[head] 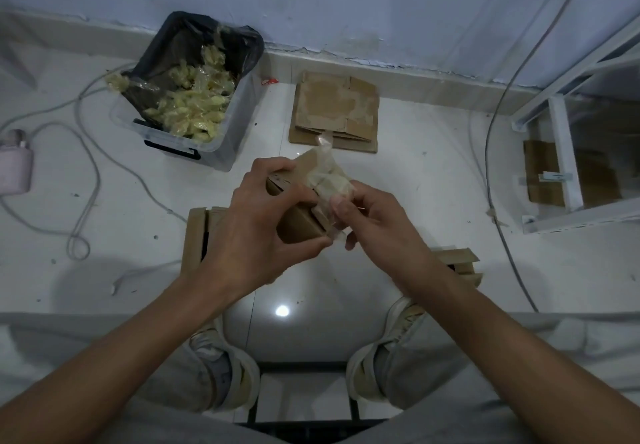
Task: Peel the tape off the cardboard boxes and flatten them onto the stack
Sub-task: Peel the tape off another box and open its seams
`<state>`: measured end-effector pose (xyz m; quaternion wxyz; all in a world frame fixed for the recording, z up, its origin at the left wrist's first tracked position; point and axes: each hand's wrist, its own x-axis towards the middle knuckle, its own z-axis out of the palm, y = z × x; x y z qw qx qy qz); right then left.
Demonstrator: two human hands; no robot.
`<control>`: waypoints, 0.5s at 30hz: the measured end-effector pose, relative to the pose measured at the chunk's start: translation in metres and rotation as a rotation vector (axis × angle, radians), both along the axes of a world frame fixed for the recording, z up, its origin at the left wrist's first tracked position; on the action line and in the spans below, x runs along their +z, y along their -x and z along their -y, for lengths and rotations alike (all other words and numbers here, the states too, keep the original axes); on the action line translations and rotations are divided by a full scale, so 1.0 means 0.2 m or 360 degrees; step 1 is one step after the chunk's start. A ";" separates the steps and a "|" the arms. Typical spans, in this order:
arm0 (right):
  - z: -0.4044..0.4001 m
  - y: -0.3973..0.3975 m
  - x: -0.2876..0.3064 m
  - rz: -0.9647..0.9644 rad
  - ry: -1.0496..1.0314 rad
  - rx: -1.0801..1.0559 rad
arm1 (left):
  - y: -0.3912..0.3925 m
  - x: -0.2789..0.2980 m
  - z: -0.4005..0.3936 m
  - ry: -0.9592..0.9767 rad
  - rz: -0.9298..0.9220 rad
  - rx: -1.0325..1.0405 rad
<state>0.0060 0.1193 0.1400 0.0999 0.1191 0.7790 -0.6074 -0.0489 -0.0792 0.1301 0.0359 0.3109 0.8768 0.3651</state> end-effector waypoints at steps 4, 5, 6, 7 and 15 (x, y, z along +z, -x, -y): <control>-0.07 0.03 0.05 0.0085 0.0336 -0.0026 | 0.00 -0.01 0.01 -0.0158 0.0105 0.0024; -0.09 0.04 0.07 0.0065 0.0359 -0.0045 | 0.00 -0.01 0.00 -0.0168 0.0080 -0.0014; -0.10 0.05 0.09 0.0038 0.0337 -0.0047 | 0.00 -0.01 0.01 -0.0162 0.0032 -0.0074; -0.12 0.06 0.10 0.0027 0.0308 -0.0039 | 0.00 -0.01 0.01 -0.0158 -0.0011 -0.0140; -0.17 0.10 0.06 0.0163 0.0108 -0.0200 | 0.01 0.00 0.00 -0.0194 -0.0044 -0.0139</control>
